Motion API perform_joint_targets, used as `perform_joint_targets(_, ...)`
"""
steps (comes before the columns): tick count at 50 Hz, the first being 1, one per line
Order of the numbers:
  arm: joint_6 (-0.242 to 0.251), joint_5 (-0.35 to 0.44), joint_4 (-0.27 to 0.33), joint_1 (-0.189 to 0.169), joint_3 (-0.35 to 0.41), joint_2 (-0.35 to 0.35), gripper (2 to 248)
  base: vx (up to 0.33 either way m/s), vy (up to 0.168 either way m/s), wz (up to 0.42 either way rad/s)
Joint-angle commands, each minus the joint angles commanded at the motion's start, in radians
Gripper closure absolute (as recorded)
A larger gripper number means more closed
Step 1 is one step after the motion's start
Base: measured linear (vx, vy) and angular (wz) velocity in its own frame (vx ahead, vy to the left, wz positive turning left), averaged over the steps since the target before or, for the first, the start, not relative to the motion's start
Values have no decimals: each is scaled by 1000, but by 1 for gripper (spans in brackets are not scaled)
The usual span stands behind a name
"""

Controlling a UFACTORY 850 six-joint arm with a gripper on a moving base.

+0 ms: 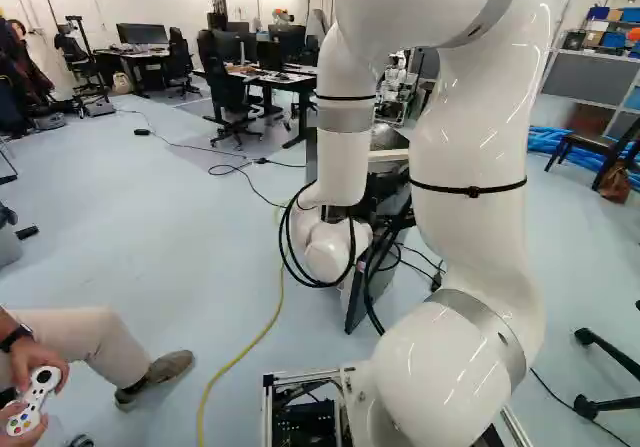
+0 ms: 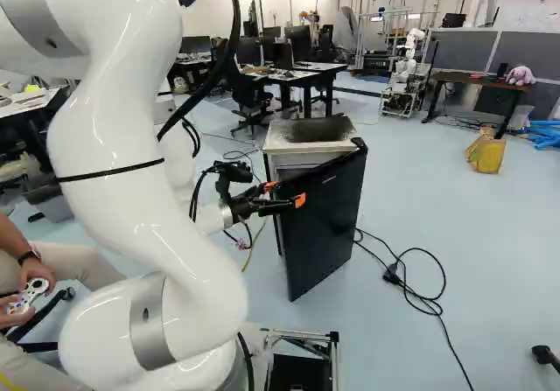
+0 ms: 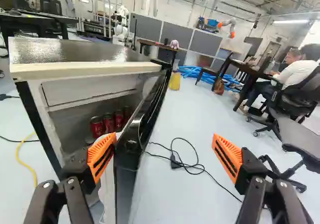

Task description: Grab a drink from the fridge

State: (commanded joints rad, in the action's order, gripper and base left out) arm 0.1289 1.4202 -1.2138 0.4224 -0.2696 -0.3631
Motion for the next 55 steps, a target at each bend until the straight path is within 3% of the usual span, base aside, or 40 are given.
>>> perform_joint_targets(55,0,0,-232,0,0,0,3,0,0,0)
